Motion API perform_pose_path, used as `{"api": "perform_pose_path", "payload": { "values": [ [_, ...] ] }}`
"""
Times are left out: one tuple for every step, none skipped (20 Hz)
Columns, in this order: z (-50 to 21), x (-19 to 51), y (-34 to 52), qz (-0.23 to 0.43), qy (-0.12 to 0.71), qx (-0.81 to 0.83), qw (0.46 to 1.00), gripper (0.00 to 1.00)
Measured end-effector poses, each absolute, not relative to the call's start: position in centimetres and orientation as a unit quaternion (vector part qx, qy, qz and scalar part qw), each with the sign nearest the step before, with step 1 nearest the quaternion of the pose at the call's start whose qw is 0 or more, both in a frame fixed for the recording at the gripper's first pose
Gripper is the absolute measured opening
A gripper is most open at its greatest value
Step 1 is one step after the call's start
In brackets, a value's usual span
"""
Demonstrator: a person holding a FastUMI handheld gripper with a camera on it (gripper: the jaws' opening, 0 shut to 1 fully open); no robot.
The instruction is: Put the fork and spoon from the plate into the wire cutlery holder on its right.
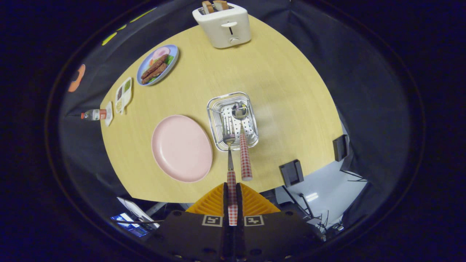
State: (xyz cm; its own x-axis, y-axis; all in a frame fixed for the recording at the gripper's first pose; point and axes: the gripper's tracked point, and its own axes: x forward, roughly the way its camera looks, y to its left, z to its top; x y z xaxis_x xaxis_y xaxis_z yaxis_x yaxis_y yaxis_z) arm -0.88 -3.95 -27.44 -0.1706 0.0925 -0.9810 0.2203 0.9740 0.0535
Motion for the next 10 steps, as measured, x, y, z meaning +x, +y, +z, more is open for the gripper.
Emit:
{"api": "perform_pose_path", "payload": {
  "values": [
    [-27.5,-0.6,-4.0,-0.051,0.766,0.102,0.633,0.06],
    [-27.7,-0.2,-3.9,-0.050,0.769,0.101,0.630,0.07],
    [-27.8,0.0,-4.0,-0.050,0.772,0.100,0.626,0.07],
    [-27.9,0.4,-4.1,-0.051,0.775,0.101,0.622,0.07],
    [-27.9,0.8,-4.0,-0.053,0.777,0.102,0.619,0.07],
    [-27.9,1.0,-4.0,-0.054,0.779,0.102,0.616,0.06],
    [-28.0,1.2,-4.1,-0.056,0.781,0.104,0.613,0.06],
    [-28.1,1.3,-4.2,-0.058,0.784,0.104,0.609,0.07],
    [-28.1,1.6,-4.2,-0.059,0.786,0.103,0.607,0.09],
    [-28.1,1.7,-4.3,-0.060,0.788,0.101,0.604,0.09]
  ]
}}
